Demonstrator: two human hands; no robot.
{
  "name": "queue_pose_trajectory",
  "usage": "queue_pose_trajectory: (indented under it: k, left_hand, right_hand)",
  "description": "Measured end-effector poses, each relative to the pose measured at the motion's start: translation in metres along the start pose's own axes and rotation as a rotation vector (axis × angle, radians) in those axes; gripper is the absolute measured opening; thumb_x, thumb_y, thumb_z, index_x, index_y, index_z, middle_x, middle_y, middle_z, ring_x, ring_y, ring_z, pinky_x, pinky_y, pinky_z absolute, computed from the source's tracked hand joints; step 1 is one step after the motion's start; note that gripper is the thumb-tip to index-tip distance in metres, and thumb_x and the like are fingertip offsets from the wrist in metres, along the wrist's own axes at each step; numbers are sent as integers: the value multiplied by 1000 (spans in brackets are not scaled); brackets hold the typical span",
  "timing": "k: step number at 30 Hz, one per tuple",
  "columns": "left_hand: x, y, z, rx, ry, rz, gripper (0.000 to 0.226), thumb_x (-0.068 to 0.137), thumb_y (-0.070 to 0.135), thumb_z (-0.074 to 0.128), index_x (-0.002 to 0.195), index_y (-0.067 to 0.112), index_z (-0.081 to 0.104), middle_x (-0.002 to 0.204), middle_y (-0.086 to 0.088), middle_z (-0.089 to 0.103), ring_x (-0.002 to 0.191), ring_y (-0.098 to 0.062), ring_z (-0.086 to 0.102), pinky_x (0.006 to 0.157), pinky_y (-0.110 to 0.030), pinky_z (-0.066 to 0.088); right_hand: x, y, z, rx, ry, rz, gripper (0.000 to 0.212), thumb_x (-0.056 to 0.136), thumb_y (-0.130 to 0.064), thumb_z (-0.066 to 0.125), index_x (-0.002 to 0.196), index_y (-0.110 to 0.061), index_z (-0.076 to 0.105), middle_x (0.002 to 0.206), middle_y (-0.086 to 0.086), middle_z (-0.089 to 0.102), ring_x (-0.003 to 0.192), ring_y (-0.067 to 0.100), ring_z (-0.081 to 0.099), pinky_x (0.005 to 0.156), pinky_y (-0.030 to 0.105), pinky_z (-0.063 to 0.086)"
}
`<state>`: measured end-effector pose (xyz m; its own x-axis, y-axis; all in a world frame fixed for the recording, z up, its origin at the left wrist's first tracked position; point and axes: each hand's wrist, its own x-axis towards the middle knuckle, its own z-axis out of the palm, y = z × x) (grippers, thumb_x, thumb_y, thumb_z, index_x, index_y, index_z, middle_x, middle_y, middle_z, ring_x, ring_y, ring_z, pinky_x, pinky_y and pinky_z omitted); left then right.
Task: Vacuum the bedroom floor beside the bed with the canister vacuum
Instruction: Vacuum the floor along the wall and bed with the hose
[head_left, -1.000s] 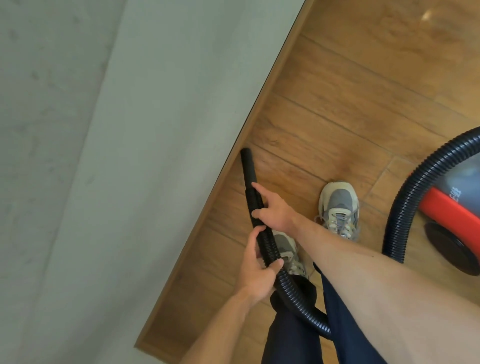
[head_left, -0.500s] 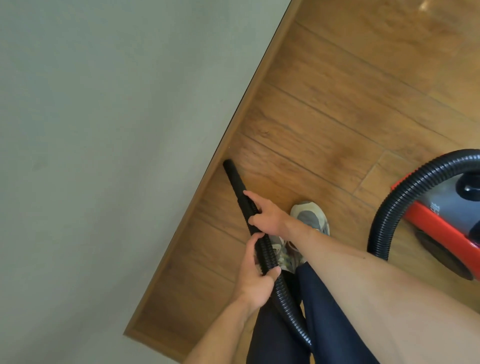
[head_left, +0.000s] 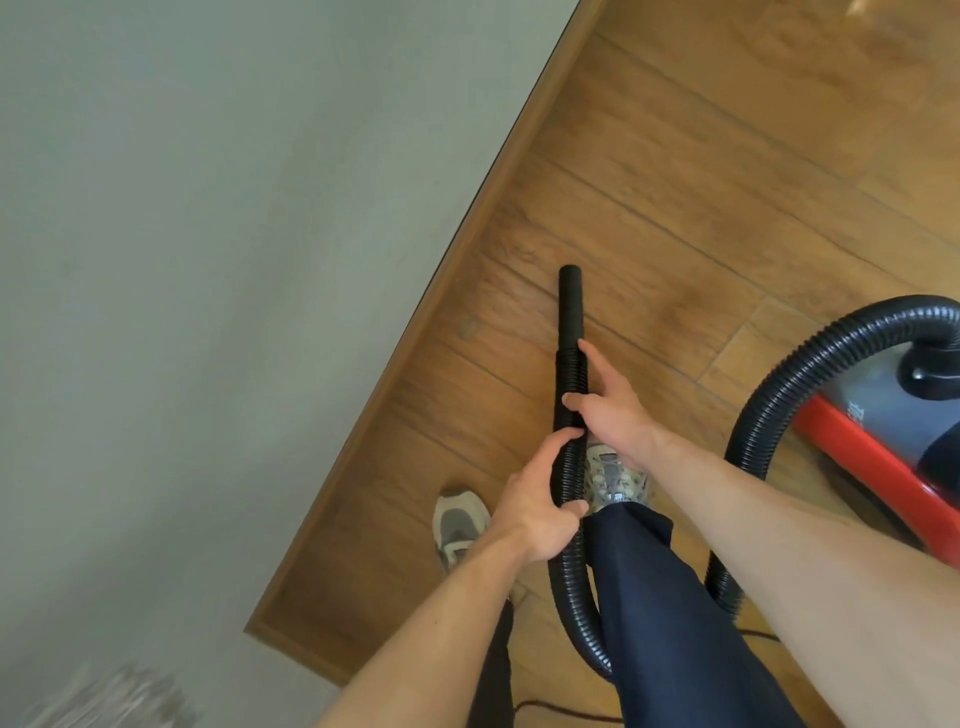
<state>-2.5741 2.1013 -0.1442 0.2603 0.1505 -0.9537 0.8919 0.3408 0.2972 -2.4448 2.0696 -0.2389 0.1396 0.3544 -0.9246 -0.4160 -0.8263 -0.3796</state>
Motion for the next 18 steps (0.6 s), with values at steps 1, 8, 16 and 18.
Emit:
queue_pose_trajectory:
  k: [1,8,16,18]
  left_hand:
    - [-2,-2,0,6,-6,1,74,91,6,62,138,57,35,118,10,61,104,-11,61,94,-26,51]
    - [-9,-36,-4,-60,-3,-5,73,91,7,62,138,57,34,121,8,58,106,-12,59,97,-39,54]
    - [-26,-113,-21,-377,72,-63,75,93,4,64,134,61,37,118,18,51,109,-7,57,95,-46,56]
    - [-32,-137,-25,-459,118,-91,75,92,4,66,124,68,41,121,11,56,108,-16,62,90,-49,58]
  right_hand:
    - [-1,3,1,10,3,5,78,94,-3,57,149,-49,27,131,6,58,106,22,63,94,48,55]
    - [-7,20,31,-43,3,2,78,94,-8,59,151,-48,24,130,5,58,109,24,62,93,42,54]
    - [-12,31,111,-288,-114,-42,80,90,-7,56,154,-40,23,131,4,53,108,22,59,91,35,52]
    - [-15,37,138,-368,-161,-41,81,88,-8,57,154,-40,24,139,5,50,115,26,57,94,37,51]
